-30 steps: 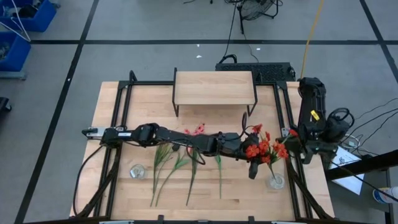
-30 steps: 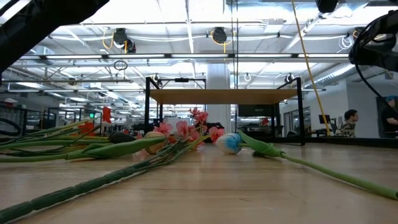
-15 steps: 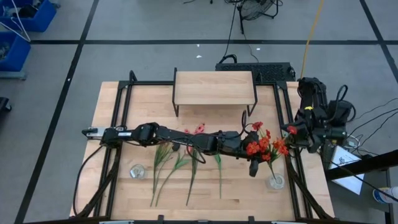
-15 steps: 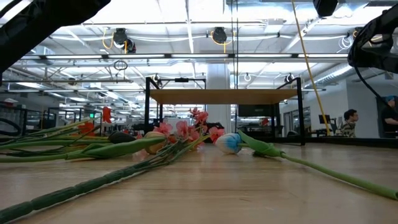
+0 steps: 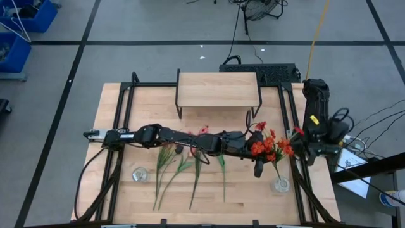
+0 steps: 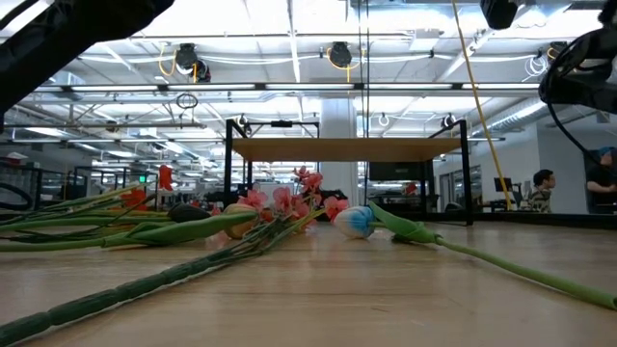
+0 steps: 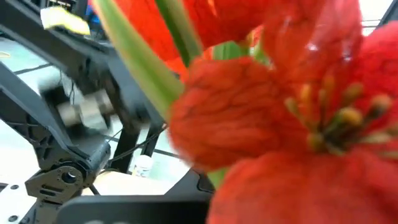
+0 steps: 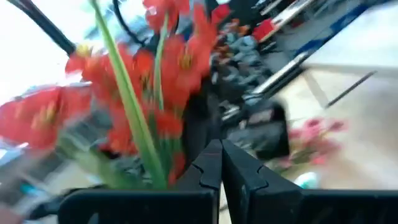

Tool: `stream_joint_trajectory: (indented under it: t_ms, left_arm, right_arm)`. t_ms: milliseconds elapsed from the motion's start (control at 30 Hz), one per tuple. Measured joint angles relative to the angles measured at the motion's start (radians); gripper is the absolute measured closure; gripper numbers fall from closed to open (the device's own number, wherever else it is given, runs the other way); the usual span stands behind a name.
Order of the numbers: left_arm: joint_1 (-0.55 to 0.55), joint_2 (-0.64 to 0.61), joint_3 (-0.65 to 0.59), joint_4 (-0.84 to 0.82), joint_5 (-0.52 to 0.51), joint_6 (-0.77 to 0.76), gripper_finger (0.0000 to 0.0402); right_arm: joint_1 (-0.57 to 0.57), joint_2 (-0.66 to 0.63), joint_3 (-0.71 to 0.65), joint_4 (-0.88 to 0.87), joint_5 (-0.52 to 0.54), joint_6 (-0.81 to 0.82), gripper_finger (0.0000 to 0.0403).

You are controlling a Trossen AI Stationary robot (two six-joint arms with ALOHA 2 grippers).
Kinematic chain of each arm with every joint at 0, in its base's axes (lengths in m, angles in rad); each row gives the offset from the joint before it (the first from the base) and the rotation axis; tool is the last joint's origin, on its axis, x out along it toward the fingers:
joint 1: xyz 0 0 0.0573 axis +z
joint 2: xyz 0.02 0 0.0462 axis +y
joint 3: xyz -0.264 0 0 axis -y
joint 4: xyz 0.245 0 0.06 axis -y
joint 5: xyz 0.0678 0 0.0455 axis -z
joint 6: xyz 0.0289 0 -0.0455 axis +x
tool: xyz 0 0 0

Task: Pick and place flowers into a vace then onto a shelf
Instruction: Put the right orange flowers into the right transparent vase

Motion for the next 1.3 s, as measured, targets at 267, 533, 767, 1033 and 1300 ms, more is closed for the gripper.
stream_joint_trajectory:
  t_ms: [267, 533, 767, 1033, 1300]
  left_arm:
    - [0.004, 0.000, 0.000, -0.004, 0.009, -0.003, 0.0373]
    - [-0.001, 0.000, 0.000, -0.026, 0.042, -0.053, 0.0391]
    - [-0.005, 0.000, 0.000, -0.034, 0.053, -0.049, 0.0371]
    - [-0.005, 0.000, 0.000, -0.035, 0.061, -0.048, 0.0383]
    - [-0.002, 0.000, 0.000, -0.068, 0.026, -0.070, 0.0375]
  right_arm:
    - [-0.133, -0.004, -0.223, 0.099, 0.060, 0.306, 0.0399]
    - [-0.383, -0.004, -0.221, 0.127, 0.061, 0.060, 0.0399]
    - [-0.465, -0.004, -0.224, 0.111, 0.059, 0.036, 0.0399]
    - [-0.637, 0.030, -0.213, 0.026, 0.024, 0.026, 0.0399]
    - [-0.772, 0.106, -0.132, -0.242, -0.046, 0.084, 0.0399]
